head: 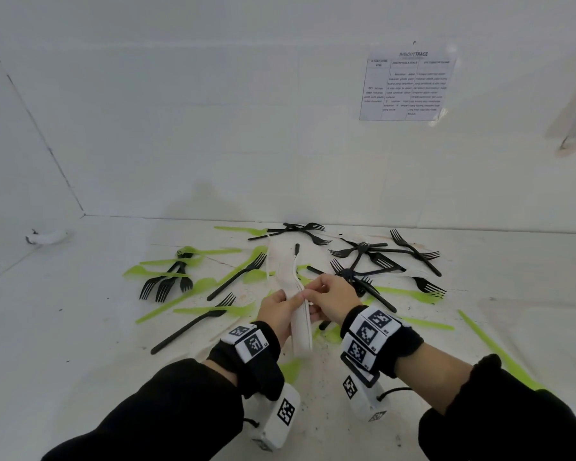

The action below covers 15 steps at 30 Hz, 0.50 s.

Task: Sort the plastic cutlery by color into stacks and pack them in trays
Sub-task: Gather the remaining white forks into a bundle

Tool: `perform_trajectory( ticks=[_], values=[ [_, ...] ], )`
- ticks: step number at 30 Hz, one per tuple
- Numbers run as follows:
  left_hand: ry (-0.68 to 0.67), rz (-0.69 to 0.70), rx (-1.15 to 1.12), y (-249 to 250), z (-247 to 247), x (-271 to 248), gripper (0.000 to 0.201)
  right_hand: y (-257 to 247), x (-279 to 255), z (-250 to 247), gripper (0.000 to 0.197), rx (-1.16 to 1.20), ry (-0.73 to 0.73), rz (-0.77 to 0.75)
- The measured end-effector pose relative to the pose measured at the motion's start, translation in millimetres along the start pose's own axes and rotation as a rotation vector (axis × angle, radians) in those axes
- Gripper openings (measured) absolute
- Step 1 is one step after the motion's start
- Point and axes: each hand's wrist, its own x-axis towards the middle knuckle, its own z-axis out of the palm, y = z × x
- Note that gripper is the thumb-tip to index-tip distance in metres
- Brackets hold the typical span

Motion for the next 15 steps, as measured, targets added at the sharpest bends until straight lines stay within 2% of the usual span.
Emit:
perform_trajectory(
  ticks=[5,8,10,13,15],
  values=[
    [-0.062,-0.047,-0.018,11.9,-8.4,4.0,0.017,-4.6,8.8,10.1,0.02,-0.116,0.029,-0.02],
    [-0.004,-0.031,0.07,14.4,-18.6,11.8,0.014,-13.0,16.6,12.2,0.022,-0.123,-0.108,-0.007],
    [0.061,-0.031,0.091,16.4,-25.7,17.6,0.011,-22.0,28.6,11.9,0.025,-0.263,-0.157,-0.05],
    [0.109,-0.047,0.088,19.8,-33.3,24.3,0.008,-33.4,63.6,16.3,0.029,-0.515,-0.078,-0.128],
    [0.127,-0.057,0.1,20.1,-38.8,27.6,0.007,-37.9,86.9,25.4,0.042,-0.708,-0.16,-0.188]
  ],
)
